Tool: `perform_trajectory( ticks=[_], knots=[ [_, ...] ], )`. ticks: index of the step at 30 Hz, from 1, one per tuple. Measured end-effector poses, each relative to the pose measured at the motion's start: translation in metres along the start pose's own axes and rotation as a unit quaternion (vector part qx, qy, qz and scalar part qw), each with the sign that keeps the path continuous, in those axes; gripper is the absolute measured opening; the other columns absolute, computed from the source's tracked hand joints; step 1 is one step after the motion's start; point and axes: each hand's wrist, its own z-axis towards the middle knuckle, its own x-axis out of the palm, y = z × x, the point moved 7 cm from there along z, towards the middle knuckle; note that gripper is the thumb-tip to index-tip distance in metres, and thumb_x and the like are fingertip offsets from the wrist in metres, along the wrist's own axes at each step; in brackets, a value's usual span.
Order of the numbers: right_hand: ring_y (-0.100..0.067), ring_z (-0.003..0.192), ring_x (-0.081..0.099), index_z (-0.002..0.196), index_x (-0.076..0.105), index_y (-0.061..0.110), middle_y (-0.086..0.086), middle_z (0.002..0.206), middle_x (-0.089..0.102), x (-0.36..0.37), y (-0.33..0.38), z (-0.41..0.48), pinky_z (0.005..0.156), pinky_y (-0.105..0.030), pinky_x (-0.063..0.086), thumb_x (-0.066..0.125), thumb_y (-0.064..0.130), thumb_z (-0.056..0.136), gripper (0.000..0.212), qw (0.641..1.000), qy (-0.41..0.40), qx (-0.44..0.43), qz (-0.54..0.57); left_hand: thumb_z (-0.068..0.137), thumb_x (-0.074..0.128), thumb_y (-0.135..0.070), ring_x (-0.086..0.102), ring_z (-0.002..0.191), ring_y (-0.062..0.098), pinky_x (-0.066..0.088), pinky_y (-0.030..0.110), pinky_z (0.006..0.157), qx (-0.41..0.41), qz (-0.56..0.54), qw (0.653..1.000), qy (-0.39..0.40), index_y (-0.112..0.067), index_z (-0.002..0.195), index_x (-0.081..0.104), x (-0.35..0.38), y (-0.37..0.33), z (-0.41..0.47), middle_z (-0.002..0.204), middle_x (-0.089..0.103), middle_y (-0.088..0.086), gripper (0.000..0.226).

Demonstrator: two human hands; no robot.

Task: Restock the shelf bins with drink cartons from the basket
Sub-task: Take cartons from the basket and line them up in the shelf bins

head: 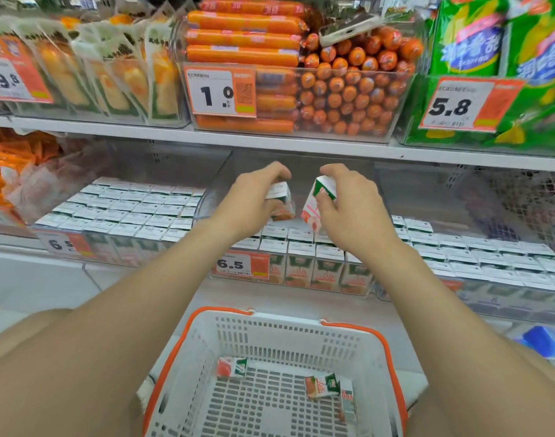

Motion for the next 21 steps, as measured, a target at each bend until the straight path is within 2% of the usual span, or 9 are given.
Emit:
perform_trajectory(
  ticks=[3, 5, 9, 12, 14, 16, 19, 21],
  knots=[
    [-0.035, 0.128, 0.053, 0.149, 0.048, 0.020, -0.013, 0.136, 0.060, 0.001, -0.001, 0.003, 0.100, -0.048, 0.047, 0.053, 0.018, 0.104, 0.046, 1.000, 0.006, 0.002, -0.001, 0.095, 0.071, -0.020, 0.063, 0.122, 0.029, 0.053, 0.049, 0.099, -0.024, 0.106, 0.986, 0.123, -0.043, 0.124, 0.058, 0.036, 0.018, 0.013, 0.130, 0.068, -0.001, 0.039],
    [-0.035, 0.129, 0.052, 0.149, 0.047, 0.020, -0.012, 0.136, 0.060, 0.001, -0.002, 0.004, 0.102, -0.050, 0.046, 0.053, 0.018, 0.104, 0.046, 1.000, 0.013, 0.005, -0.002, 0.102, 0.059, -0.024, 0.060, 0.124, 0.027, 0.048, 0.056, 0.103, -0.038, 0.166, 0.966, 0.195, -0.045, 0.131, 0.058, 0.048, 0.025, 0.016, 0.132, 0.068, -0.005, 0.036],
    [-0.035, 0.133, 0.050, 0.150, 0.047, 0.020, -0.012, 0.138, 0.060, 0.006, -0.005, 0.005, 0.104, -0.051, 0.045, 0.053, 0.015, 0.104, 0.047, 0.999, 0.036, 0.012, 0.000, 0.112, 0.035, -0.035, 0.058, 0.122, 0.030, 0.042, 0.058, 0.109, -0.040, 0.173, 0.945, 0.276, -0.040, 0.140, 0.053, 0.057, 0.024, 0.011, 0.139, 0.064, -0.003, 0.034],
    [-0.035, 0.137, 0.046, 0.152, 0.044, 0.017, -0.011, 0.143, 0.058, 0.014, -0.005, 0.004, 0.107, -0.049, 0.043, 0.055, 0.014, 0.104, 0.049, 0.997, 0.068, 0.022, 0.011, 0.111, 0.036, -0.029, 0.053, 0.136, 0.031, 0.034, 0.061, 0.117, -0.056, 0.137, 0.960, 0.239, -0.036, 0.143, 0.054, 0.048, 0.023, 0.007, 0.143, 0.063, -0.004, 0.038],
    [-0.032, 0.138, 0.045, 0.152, 0.044, 0.016, -0.008, 0.146, 0.056, 0.018, -0.004, 0.002, 0.106, -0.043, 0.042, 0.056, 0.017, 0.105, 0.048, 0.996, 0.076, 0.031, 0.040, 0.103, 0.042, -0.011, 0.054, 0.138, 0.022, 0.039, 0.045, 0.119, -0.030, 0.059, 0.983, 0.170, -0.028, 0.142, 0.060, 0.030, 0.006, -0.001, 0.143, 0.065, -0.004, 0.047],
    [-0.029, 0.133, 0.051, 0.148, 0.050, 0.019, -0.005, 0.143, 0.059, 0.021, -0.001, 0.002, 0.105, -0.041, 0.046, 0.059, 0.020, 0.104, 0.045, 0.994, 0.063, 0.030, 0.086, 0.093, 0.048, -0.005, 0.062, 0.127, 0.010, 0.048, 0.032, 0.110, -0.024, -0.059, 0.990, 0.126, -0.026, 0.133, 0.067, 0.007, -0.009, -0.015, 0.132, 0.071, -0.009, 0.049],
    [-0.014, 0.125, 0.060, 0.140, 0.059, 0.025, 0.003, 0.134, 0.066, 0.024, 0.017, -0.006, 0.106, -0.043, 0.051, 0.066, 0.020, 0.100, 0.041, 0.978, 0.037, 0.008, 0.206, 0.093, 0.063, -0.005, 0.074, 0.103, 0.015, 0.060, 0.035, 0.091, -0.029, -0.210, 0.970, 0.120, -0.023, 0.122, 0.071, -0.022, -0.018, -0.039, 0.110, 0.078, -0.004, 0.035],
    [-0.008, 0.121, 0.065, 0.138, 0.060, 0.023, 0.007, 0.127, 0.069, 0.029, 0.033, -0.014, 0.105, -0.043, 0.054, 0.067, 0.015, 0.100, 0.039, 0.949, 0.029, -0.001, 0.314, 0.096, 0.070, -0.009, 0.076, 0.096, 0.021, 0.061, 0.040, 0.088, -0.031, -0.249, 0.962, 0.109, -0.020, 0.121, 0.072, -0.043, -0.012, -0.052, 0.107, 0.078, 0.001, 0.027]
  ],
)
